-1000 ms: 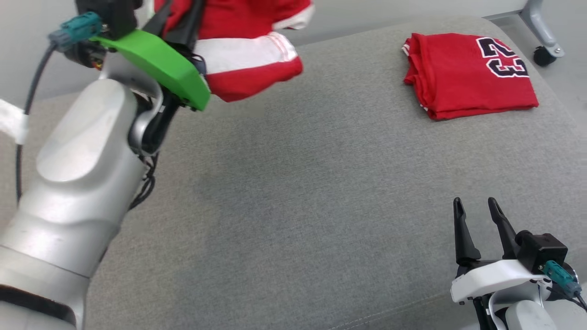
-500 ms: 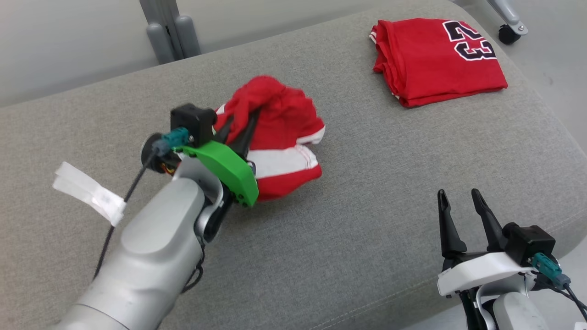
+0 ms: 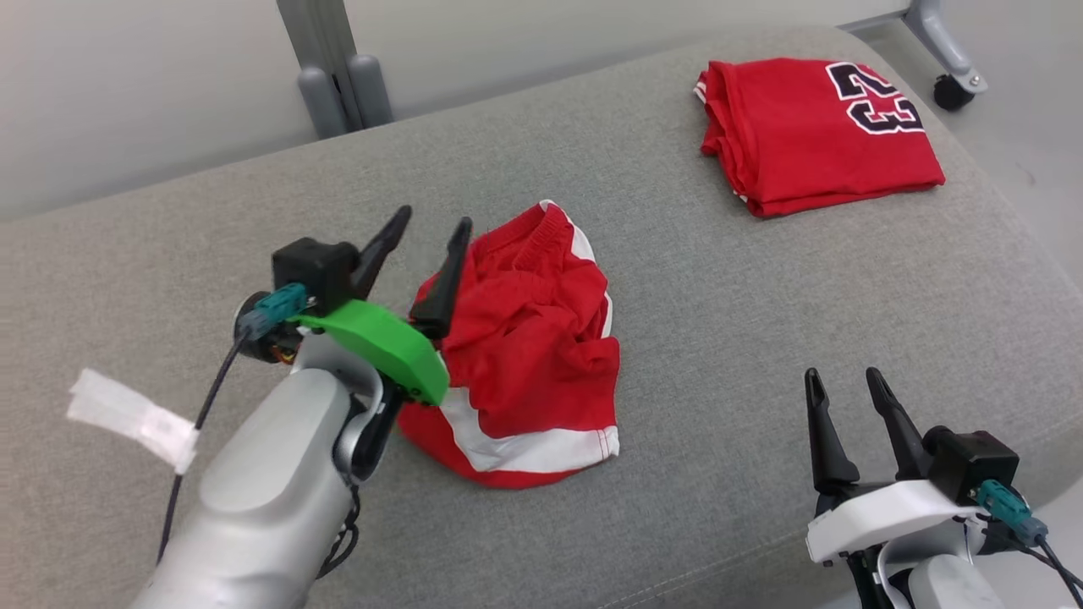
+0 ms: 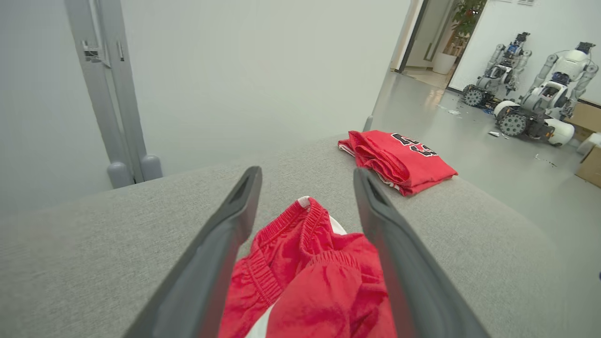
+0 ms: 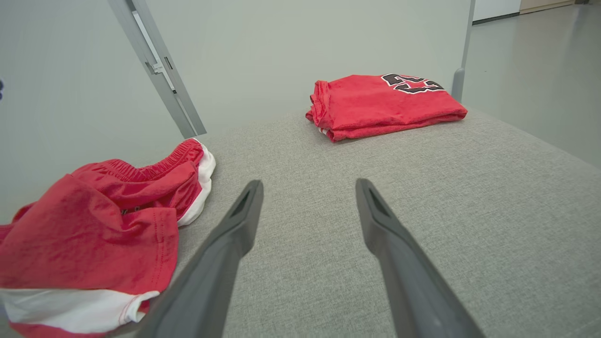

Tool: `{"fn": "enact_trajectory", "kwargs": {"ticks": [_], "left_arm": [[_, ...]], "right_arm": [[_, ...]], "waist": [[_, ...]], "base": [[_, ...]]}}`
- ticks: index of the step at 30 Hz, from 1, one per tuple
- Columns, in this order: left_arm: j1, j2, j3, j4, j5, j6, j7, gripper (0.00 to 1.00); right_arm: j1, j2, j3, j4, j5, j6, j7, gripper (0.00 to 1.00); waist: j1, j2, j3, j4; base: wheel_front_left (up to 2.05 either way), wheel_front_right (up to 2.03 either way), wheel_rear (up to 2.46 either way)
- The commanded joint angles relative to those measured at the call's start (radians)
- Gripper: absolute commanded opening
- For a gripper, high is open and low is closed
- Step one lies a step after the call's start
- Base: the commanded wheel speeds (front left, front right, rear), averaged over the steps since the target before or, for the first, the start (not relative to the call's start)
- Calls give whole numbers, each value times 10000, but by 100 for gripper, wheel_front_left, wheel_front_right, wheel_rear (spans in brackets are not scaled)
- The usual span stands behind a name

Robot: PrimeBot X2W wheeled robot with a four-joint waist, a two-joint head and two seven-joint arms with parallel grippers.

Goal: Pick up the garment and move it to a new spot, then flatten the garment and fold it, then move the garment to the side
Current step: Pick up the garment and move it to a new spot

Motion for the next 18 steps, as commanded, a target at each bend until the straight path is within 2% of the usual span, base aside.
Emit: {"fn": "enact_trajectory", "kwargs": {"ticks": [1,8,18], "left_arm": [[467,228,328,-289,283,95,-24,100],[1919,946,2132,-2025,1568,353,-24,100],[4006,1361,3992,-3331,2568,302,-26,100]], "right_arm": [[154,-11,-54,5,-48,-17,-26,100],[408,-10,-159,-88,-186,-17,-27,100],[643,-124,-88,-258,-197,-17,-27,100]], "waist": [[1,-1,-449,376],[1,-1,-1002,1151],[1,-1,-1487,2342]], "base": [[0,0,0],[0,0,0],[0,0,0]]}}
